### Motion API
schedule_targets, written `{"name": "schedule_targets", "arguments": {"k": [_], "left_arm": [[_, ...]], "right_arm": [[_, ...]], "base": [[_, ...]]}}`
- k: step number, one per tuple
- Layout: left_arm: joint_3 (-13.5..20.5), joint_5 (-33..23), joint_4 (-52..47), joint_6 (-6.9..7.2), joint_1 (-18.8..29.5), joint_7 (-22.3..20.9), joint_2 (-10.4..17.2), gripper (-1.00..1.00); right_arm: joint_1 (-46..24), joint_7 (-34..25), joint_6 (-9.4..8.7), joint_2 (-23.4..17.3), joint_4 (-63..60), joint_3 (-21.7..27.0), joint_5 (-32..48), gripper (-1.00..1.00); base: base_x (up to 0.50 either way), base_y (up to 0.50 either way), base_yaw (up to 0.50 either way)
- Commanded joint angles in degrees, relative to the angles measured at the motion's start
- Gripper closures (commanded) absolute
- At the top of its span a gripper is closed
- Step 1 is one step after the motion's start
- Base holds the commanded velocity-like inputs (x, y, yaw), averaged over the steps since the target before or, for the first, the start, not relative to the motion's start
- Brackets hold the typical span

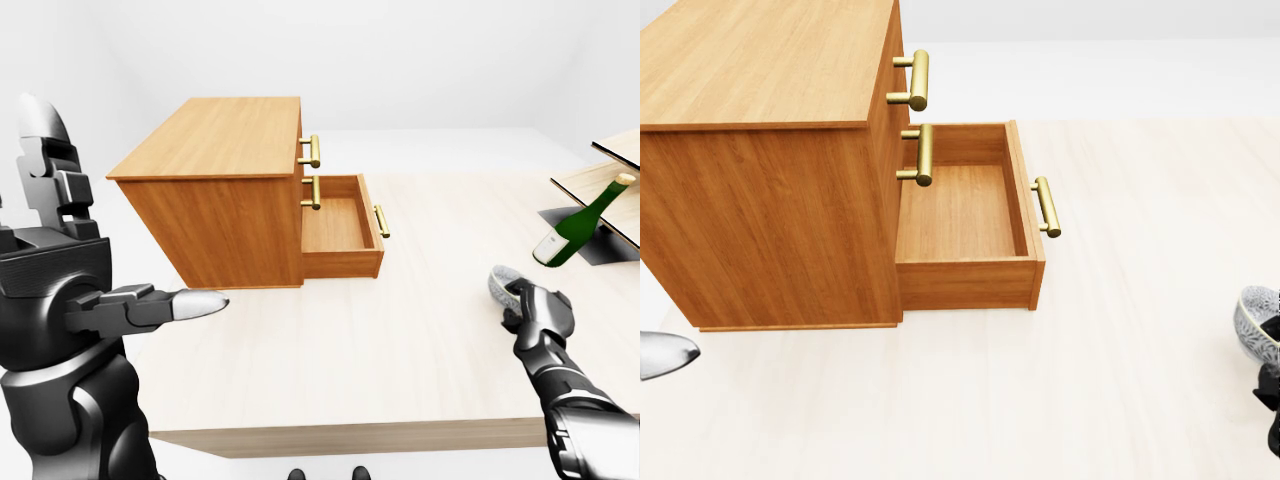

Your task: Put the bowl on top of the cabinet.

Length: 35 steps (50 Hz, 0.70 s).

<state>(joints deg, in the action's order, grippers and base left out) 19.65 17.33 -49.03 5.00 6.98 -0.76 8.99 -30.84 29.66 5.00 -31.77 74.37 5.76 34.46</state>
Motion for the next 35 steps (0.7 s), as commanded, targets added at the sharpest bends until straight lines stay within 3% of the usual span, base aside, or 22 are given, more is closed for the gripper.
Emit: {"name": "schedule_targets", "arguments": {"k": [1,22,35], "left_arm": [[-0.1,-0.1,0.0,0.00,-0.1,-0.1,0.0,-1.00],[-0.3,-0.5,0.5,0.00,-0.3,-0.4,-0.2,-1.00],[-0.4,-0.6,0.5,0.00,-0.2,-0.4,-0.3,-1.00]], "right_arm": [[0.4,0.2,0.00,0.2,0.4,0.1,-0.1,1.00],[1.4,-0.5,0.00,-0.8,-1.9,0.6,-0.8,1.00],[7.2,-7.5,0.00,-2.0,-21.2,5.2,-1.0,1.00]], "base": [[0.00,0.00,0.00],[0.00,0.00,0.00],[0.00,0.00,0.00]]}}
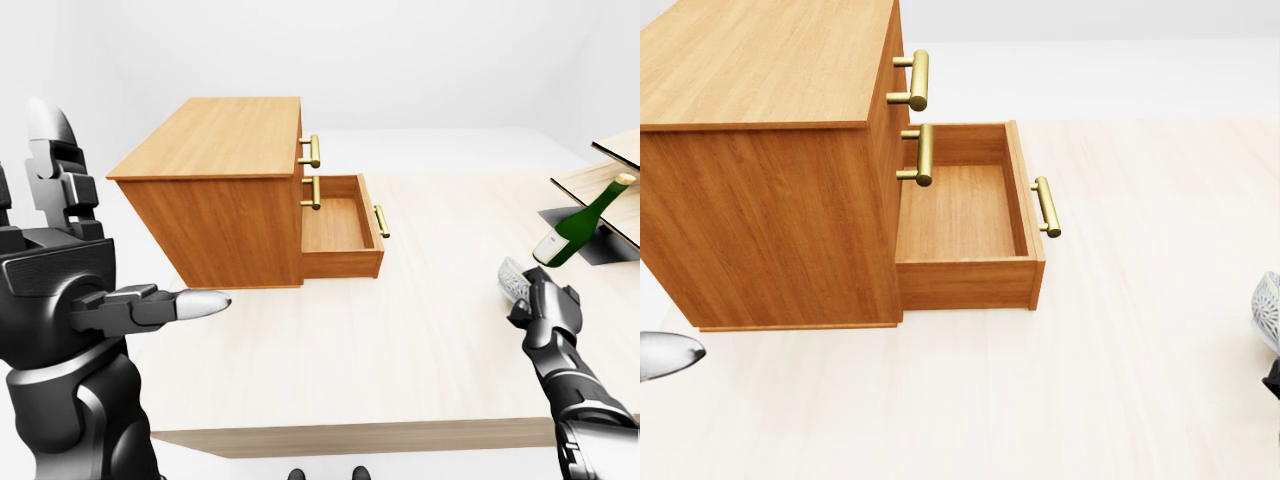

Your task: Put the bowl on top of the cabinet.

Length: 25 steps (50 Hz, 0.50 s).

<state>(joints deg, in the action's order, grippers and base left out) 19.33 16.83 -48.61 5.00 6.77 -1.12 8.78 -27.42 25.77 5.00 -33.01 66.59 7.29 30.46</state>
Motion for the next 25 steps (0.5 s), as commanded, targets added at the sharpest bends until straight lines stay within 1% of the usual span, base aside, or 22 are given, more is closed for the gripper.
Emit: {"name": "schedule_targets", "arguments": {"k": [1,2,4,5,6,10,17,20,25], "left_arm": [[-0.1,-0.2,0.1,0.00,0.0,0.0,-0.1,-1.00],[-0.2,-0.2,0.2,0.00,0.0,0.0,-0.1,-1.00],[-0.1,-0.2,0.2,0.00,-0.1,-0.1,-0.1,-1.00],[-0.1,-0.1,0.1,0.00,0.0,0.0,-0.1,-1.00],[0.1,0.0,-0.1,0.00,0.1,0.1,0.0,-1.00],[-0.1,0.0,-0.3,0.00,0.0,0.1,0.0,-1.00],[0.1,0.1,-0.2,0.00,0.1,0.0,0.1,-1.00],[0.1,0.0,0.1,0.00,0.1,-0.1,0.1,-1.00],[0.2,0.2,-0.2,0.00,0.2,0.1,0.2,-1.00]], "right_arm": [[4.3,-4.5,0.00,-0.7,-15.6,4.3,3.0,1.00],[5.6,-6.5,0.00,-0.5,-20.4,5.3,2.9,1.00],[7.3,-8.7,0.00,0.0,-26.2,6.8,3.6,1.00],[7.2,-8.8,0.00,0.2,-26.4,7.2,4.0,1.00],[8.1,-10.6,0.00,0.4,-30.7,8.1,4.2,1.00],[8.3,-14.1,0.00,1.1,-37.3,9.7,5.7,1.00],[6.6,-18.0,-0.18,1.3,-43.0,10.5,7.8,1.00],[5.8,-18.5,-0.11,1.1,-43.3,10.4,8.6,1.00],[5.4,-20.2,-0.92,1.0,-45.7,10.7,9.5,1.00]], "base": [[0.00,0.00,0.00],[0.00,0.00,0.00],[0.00,0.00,0.00],[0.00,0.00,0.00],[0.00,0.00,0.00],[0.00,0.00,0.00],[0.00,0.00,0.00],[0.00,0.00,0.00],[0.00,0.00,0.00]]}}
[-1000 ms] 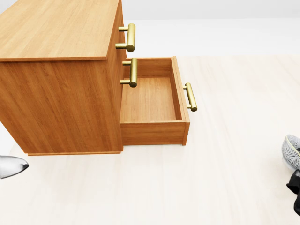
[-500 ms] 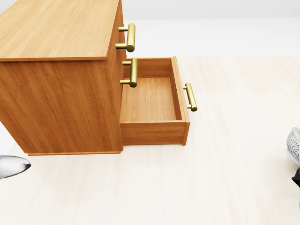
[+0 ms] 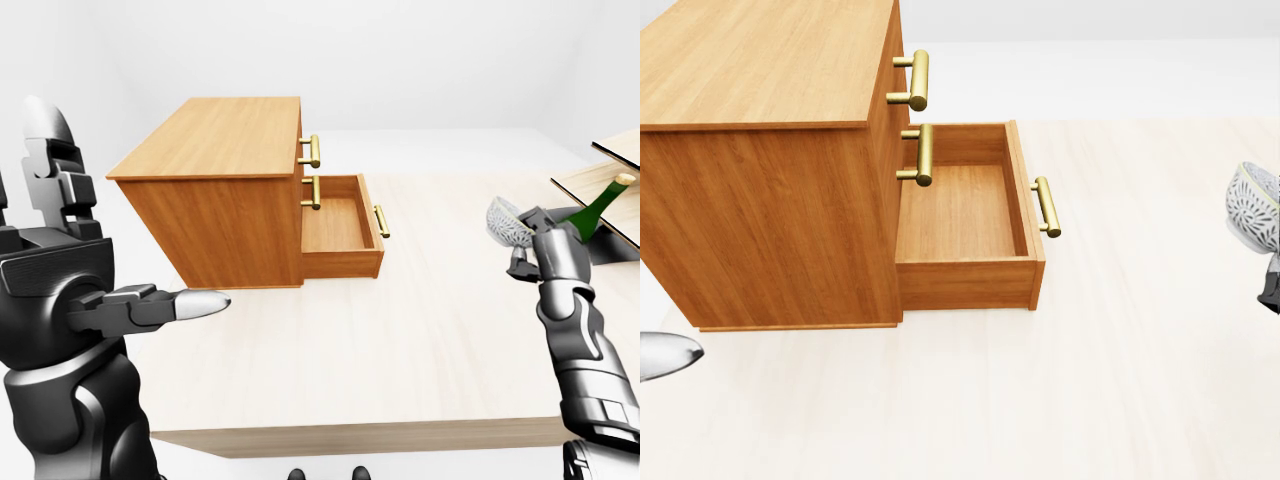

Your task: Put the bowl on top of the cabinet.

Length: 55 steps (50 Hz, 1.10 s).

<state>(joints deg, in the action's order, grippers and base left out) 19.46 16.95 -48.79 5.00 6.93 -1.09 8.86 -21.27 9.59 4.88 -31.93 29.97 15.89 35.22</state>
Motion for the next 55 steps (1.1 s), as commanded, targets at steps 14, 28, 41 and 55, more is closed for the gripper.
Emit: {"name": "schedule_targets", "arguments": {"k": [14,28,41,55], "left_arm": [[0.3,0.5,-0.4,0.00,0.2,0.2,0.3,-1.00],[1.0,1.2,-0.6,0.00,0.5,0.3,0.7,-1.00],[1.0,1.3,-0.6,0.00,0.5,0.4,0.7,-1.00],[1.1,1.6,-0.4,0.00,0.6,0.6,0.8,-1.00]], "right_arm": [[-6.2,-9.8,-3.46,-1.5,-14.5,1.6,7.4,1.00],[-15.1,-12.0,-5.87,-1.2,-12.9,-1.6,8.7,1.00],[-22.3,-13.2,-7.28,1.5,-10.8,-5.0,10.5,1.00],[-28.4,-12.5,-7.86,4.7,-6.2,-7.8,12.0,1.00]], "base": [[0.00,0.00,0.00],[0.00,0.00,0.00],[0.00,0.00,0.00],[0.00,0.00,0.00]]}}
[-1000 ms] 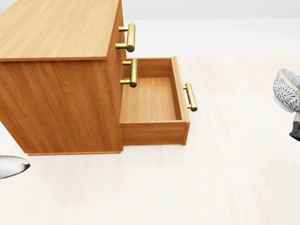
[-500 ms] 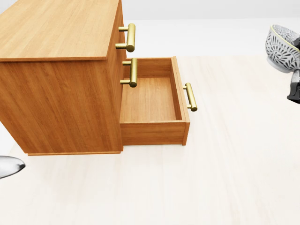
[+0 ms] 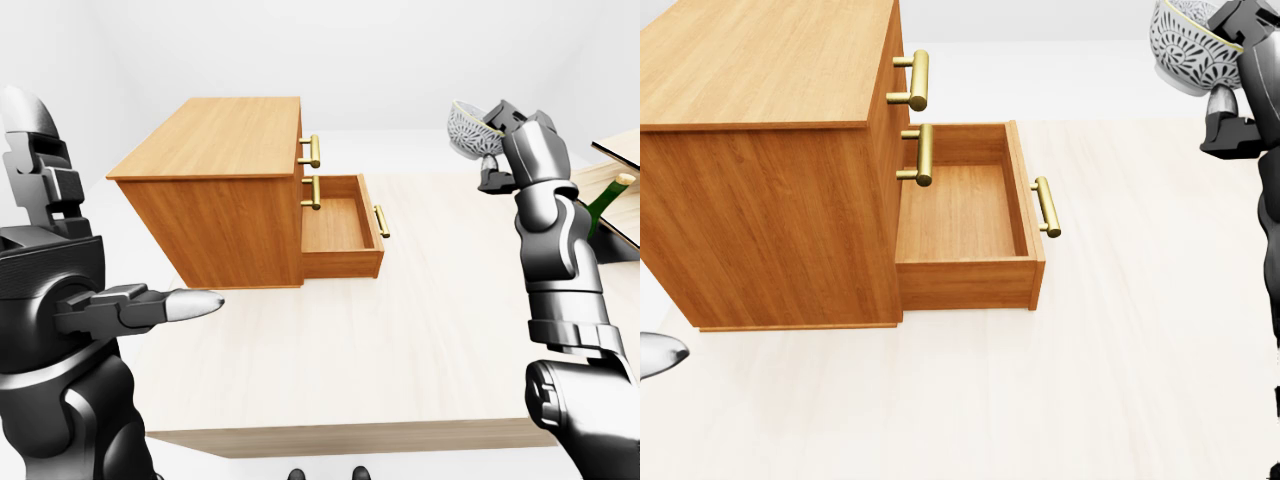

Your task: Put the bowl on top of the cabinet.

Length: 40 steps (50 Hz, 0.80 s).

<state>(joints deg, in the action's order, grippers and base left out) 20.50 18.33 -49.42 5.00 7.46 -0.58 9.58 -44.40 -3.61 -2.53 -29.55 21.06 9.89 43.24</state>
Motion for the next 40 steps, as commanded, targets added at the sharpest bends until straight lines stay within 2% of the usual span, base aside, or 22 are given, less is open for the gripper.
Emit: {"name": "schedule_targets", "arguments": {"k": [1,15,26,35,40], "left_arm": [[0.0,0.1,0.3,0.00,0.0,0.1,0.1,-1.00],[-0.5,-0.1,0.1,0.00,-0.2,0.2,-0.1,-1.00],[-0.7,-0.3,-0.2,0.00,-0.2,0.0,-0.3,-1.00],[-0.9,-0.4,-0.3,0.00,-0.3,-0.1,-0.5,-1.00],[-0.8,-0.3,-0.5,0.00,-0.2,-0.1,-0.5,-1.00]], "right_arm": [[-5.5,0.8,-0.51,2.6,2.8,-2.0,4.1,1.00],[-11.0,2.1,-0.74,7.1,7.5,-4.9,6.0,1.00],[-14.3,1.8,-0.98,9.2,9.5,-6.2,7.0,1.00],[-16.6,2.3,-0.31,10.9,11.8,-7.2,8.0,1.00],[-17.1,1.9,-0.66,12.3,11.5,-7.8,8.6,1.00]], "base": [[0.00,0.00,0.00],[0.00,0.00,0.00],[0.00,0.00,0.00],[0.00,0.00,0.00],[0.00,0.00,0.00]]}}
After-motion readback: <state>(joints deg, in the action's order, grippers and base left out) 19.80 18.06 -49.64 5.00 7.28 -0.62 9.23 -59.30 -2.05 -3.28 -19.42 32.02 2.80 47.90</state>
